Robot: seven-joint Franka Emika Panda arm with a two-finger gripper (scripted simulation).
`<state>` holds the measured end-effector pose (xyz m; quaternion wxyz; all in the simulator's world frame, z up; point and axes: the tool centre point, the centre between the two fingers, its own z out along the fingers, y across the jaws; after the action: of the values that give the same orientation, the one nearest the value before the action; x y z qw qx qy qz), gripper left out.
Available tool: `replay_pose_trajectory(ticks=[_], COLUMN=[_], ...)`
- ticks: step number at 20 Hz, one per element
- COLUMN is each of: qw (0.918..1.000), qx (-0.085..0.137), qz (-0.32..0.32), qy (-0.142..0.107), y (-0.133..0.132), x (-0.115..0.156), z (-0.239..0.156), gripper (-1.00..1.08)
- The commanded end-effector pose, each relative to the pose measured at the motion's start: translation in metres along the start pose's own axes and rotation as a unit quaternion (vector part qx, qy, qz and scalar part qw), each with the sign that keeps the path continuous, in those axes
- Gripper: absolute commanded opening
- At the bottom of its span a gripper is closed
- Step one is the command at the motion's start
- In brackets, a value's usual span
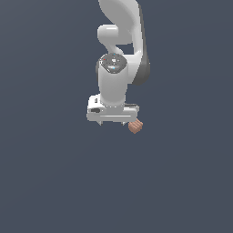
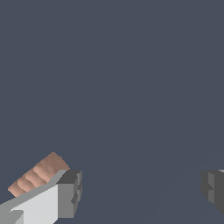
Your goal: Pick up the object and move it to a goal position.
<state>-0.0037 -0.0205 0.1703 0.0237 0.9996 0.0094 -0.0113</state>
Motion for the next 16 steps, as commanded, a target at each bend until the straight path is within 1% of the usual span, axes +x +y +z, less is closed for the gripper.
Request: replay_pose_trajectory(ticks=[1, 6, 10, 13, 16], qw=[1.0, 0.999, 0.9957, 0.9901, 0.9809], qx=[0.0, 0.002, 0.004, 0.007, 0.01], qz=[-0.008, -0.045, -0.093, -0.14, -0.194], qy=[0.0, 0.002, 0.004, 0.006, 0.009], y=[-0.003, -0.019, -0.039, -0.059, -0.081], x=[-0.001, -0.007, -0.016, -0.025, -0.038], z=[0.002, 0.012, 0.024, 0.035, 0.047], gripper=[1.0, 1.0, 1.0, 1.0, 1.0])
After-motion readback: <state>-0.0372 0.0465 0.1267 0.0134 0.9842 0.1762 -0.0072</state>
